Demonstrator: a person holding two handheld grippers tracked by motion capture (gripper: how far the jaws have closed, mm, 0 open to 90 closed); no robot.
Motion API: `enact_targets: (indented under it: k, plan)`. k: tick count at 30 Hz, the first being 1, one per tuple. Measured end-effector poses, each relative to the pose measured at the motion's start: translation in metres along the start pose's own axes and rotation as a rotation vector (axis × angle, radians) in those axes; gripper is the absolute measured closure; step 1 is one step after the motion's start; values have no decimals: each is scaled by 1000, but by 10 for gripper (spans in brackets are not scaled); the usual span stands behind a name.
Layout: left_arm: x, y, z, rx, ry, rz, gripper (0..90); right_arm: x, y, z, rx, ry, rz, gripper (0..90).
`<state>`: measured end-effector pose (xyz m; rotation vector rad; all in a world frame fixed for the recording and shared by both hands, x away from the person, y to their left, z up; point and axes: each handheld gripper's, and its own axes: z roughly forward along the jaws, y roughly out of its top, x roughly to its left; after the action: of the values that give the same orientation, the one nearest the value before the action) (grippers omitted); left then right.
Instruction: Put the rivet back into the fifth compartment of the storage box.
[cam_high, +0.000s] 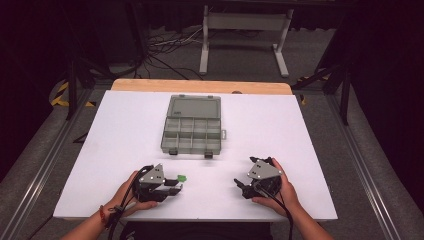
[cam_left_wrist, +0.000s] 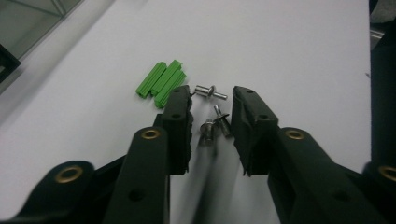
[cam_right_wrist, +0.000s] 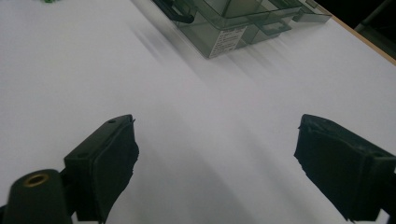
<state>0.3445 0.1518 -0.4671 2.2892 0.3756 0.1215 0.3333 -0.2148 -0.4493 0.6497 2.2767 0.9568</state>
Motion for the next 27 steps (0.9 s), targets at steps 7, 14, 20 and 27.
enact_targets:
  k: [7,14,20,27]
  plan:
    - [0,-1,-3,-24,-9,-3,772,2,1,0,-1,3,-5,133]
    - [4,-3,-8,-42,3,-8,834,0,0,-3,-5,-5,-2,134]
    - [5,-3,-7,-32,8,-11,786,0,0,-3,-5,-4,-6,136]
    - [5,-2,-2,-7,11,-2,770,1,1,-1,1,2,-12,137]
